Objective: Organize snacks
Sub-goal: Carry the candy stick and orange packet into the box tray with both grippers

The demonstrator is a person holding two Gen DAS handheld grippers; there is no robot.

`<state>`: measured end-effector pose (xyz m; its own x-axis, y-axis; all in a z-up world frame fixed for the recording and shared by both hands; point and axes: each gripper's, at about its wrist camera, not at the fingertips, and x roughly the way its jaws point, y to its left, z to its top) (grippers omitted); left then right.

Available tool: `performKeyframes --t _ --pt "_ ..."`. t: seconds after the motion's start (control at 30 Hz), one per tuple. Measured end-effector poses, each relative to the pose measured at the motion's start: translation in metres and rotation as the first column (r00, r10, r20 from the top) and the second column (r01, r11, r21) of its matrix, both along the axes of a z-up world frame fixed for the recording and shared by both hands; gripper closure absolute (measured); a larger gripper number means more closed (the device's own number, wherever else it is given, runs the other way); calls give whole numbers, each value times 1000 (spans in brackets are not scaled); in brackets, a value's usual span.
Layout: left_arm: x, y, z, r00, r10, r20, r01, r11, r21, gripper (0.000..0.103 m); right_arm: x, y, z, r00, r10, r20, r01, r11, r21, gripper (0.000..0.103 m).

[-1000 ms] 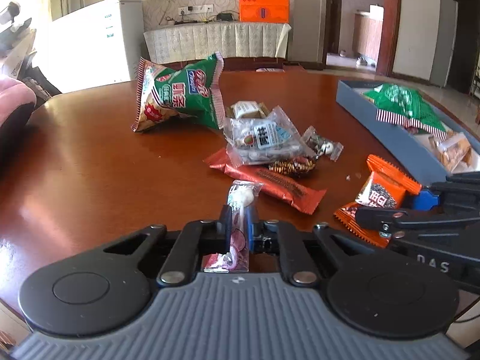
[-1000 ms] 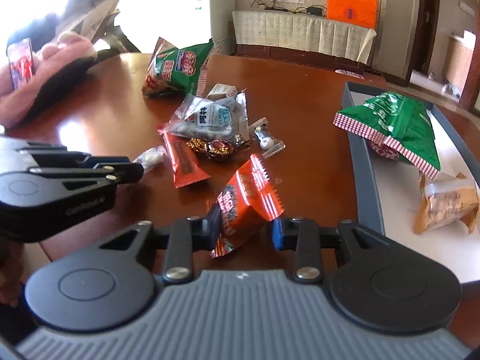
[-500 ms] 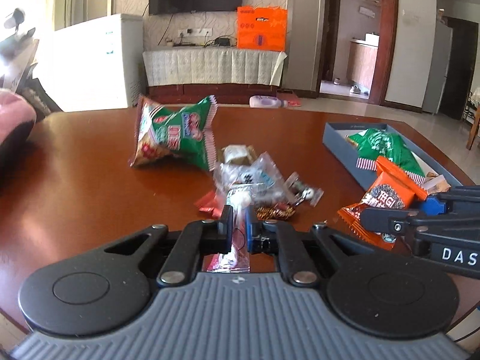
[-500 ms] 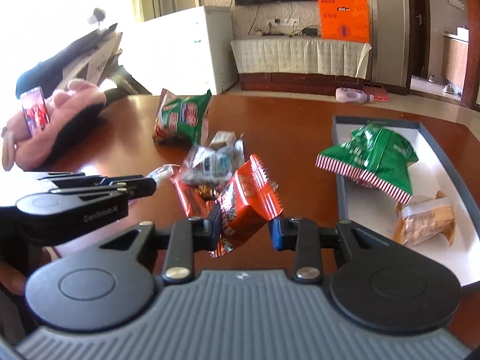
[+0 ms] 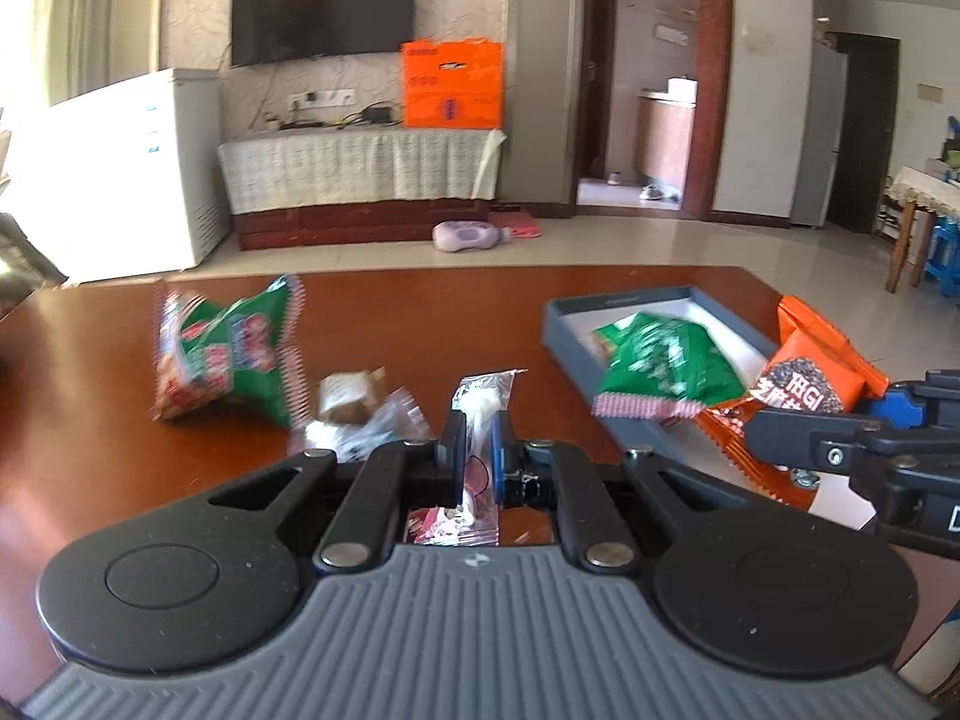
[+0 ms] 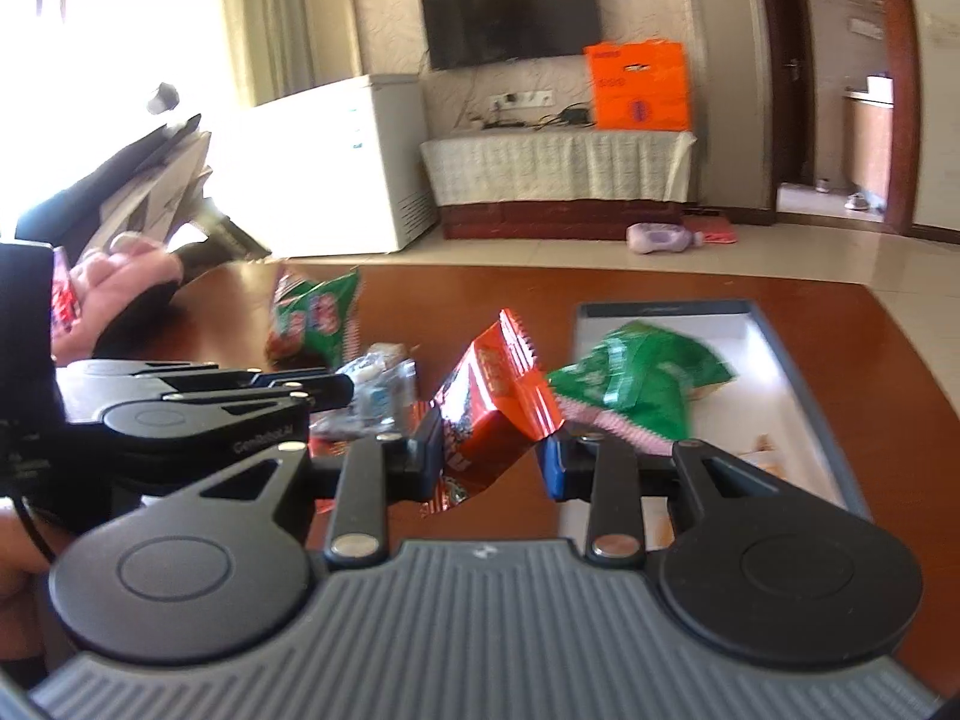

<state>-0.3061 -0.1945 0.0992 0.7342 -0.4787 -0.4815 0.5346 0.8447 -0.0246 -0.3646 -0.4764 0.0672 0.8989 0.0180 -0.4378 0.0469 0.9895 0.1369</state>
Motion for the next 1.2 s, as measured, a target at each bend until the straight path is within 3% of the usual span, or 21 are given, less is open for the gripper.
performKeyframes --t 0.3,0.47,0.63,1.03,1.2 --pt "4 -46 8 997 -72 15 72 997 -17 93 -10 -37 -2 998 -64 -25 63 998 -31 68" --pt "3 -69 9 993 -114 31 114 993 -12 93 -9 -47 -2 996 -77 -46 71 989 -131 68" --pt "9 -88 8 991 -128 32 129 992 -17 93 -14 -66 -13 991 -117 -61 115 993 -30 68" --pt "26 -138 5 985 -169 41 171 985 -28 93 -16 -79 -21 989 -117 -92 118 993 -1 68" --pt "28 -158 -5 982 -190 5 190 981 -32 93 -13 -83 -23 988 -123 -98 125 992 13 68"
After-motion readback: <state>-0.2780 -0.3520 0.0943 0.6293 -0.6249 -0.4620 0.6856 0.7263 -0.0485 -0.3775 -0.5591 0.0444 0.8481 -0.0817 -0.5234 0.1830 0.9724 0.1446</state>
